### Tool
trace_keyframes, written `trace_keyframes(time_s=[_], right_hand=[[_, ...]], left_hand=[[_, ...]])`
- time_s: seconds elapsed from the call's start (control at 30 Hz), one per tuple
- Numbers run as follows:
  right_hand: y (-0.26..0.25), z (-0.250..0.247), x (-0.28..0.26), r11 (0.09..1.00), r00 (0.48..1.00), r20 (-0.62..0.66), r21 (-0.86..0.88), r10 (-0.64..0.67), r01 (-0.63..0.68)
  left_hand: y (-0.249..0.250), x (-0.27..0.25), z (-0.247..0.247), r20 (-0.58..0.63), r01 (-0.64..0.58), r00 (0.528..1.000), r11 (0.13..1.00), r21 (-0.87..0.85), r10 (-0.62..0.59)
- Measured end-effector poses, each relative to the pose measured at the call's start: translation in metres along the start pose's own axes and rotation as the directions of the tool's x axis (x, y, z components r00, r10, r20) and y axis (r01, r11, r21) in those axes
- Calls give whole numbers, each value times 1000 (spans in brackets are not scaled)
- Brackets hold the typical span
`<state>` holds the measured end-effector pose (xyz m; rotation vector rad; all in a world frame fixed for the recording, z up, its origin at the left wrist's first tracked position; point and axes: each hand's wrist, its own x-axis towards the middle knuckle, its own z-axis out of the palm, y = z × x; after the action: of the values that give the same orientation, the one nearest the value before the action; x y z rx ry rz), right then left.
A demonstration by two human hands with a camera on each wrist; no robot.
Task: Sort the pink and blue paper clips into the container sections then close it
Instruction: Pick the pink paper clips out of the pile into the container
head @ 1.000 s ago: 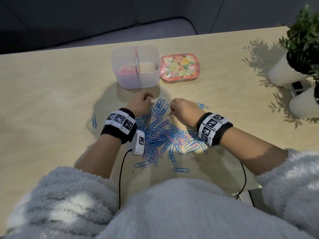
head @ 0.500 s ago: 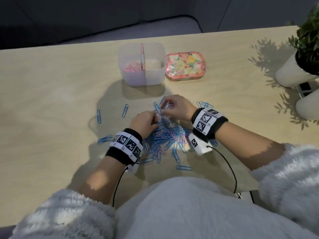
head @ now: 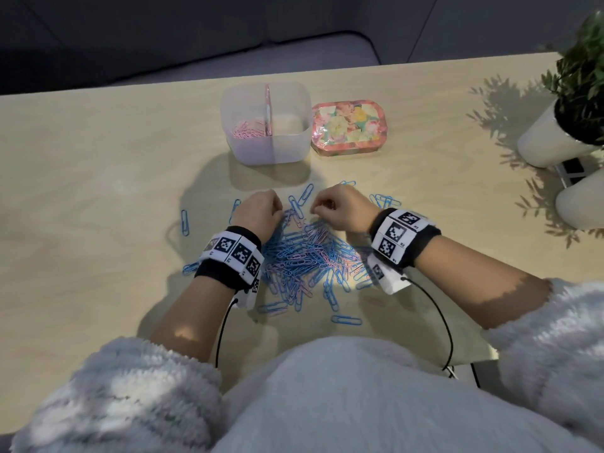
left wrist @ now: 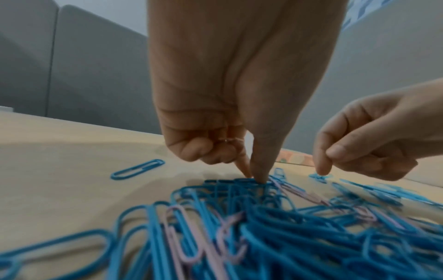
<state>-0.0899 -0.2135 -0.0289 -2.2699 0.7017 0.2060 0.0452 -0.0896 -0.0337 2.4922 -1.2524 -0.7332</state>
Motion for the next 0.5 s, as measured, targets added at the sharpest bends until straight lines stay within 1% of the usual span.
trace_keyframes(time_s=[0.03,0.1,0.2,0.27,0.33,0.4,0.5], right_hand=[[-4,4,2,999,1000,19,38,6,-7],[-9,10,4,1000,1000,20,3,1,-1],[-16,13,6,979,997,53,-195,-58,68],[-17,12,8,941,990,99,-313,-99,126],[-16,9,6,911,987,117,-384,-113,150],[-14,6,2,904,988,121,-405,-92,134],[-13,3,-3,896,993,116,-437,-35,83]], left_hand=[[-2,2,0,9,20,1000,1000,3,-20],[-7,4,-1,13,69,998,998,-7,-69],[-13,3,-5,-41,115,992,993,-18,-115],[-12,1,-5,-94,92,991,996,-16,-93],[-6,0,-2,-125,82,989,996,-17,-84],[3,0,2,-114,110,988,994,7,-109],[13,4,9,-109,168,981,982,90,-158]])
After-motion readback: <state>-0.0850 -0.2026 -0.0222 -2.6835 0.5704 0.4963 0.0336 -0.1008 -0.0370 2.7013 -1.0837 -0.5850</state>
